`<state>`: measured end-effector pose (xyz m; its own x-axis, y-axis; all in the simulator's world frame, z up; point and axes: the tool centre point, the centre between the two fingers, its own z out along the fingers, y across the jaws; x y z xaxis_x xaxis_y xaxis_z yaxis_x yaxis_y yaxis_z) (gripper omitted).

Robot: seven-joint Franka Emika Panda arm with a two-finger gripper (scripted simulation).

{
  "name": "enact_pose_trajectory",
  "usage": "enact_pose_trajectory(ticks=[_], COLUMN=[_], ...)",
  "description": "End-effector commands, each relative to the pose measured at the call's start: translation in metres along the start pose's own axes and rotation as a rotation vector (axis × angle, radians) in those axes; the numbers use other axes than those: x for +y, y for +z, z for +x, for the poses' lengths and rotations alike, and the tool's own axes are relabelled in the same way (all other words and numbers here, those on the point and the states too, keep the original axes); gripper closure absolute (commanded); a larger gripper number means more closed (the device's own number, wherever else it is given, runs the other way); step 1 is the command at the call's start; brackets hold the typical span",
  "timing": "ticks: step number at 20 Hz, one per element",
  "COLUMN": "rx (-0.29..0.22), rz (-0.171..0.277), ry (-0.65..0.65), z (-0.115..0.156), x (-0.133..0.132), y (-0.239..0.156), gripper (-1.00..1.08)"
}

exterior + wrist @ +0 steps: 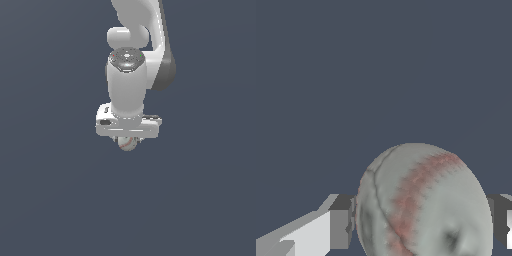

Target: Pick up the object and move it to a goal position.

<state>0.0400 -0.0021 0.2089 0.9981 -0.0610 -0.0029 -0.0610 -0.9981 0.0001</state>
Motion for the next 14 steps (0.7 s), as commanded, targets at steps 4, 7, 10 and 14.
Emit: enact_pose_trajectory(ticks=[4, 7, 10, 14], rx=[0.002, 0.002, 0.002, 0.002], rz=[0.000, 0.000, 0.000, 0.000], ry=[0.000, 0.000, 0.000, 0.000], z=[-0.006, -0.009, -0.011, -0.013], x=[-0.011, -0.017, -0.023, -0.029], y=[-0.068, -0.103, -0.135, -0.171], gripper=[1.08, 1.08, 1.08, 1.08])
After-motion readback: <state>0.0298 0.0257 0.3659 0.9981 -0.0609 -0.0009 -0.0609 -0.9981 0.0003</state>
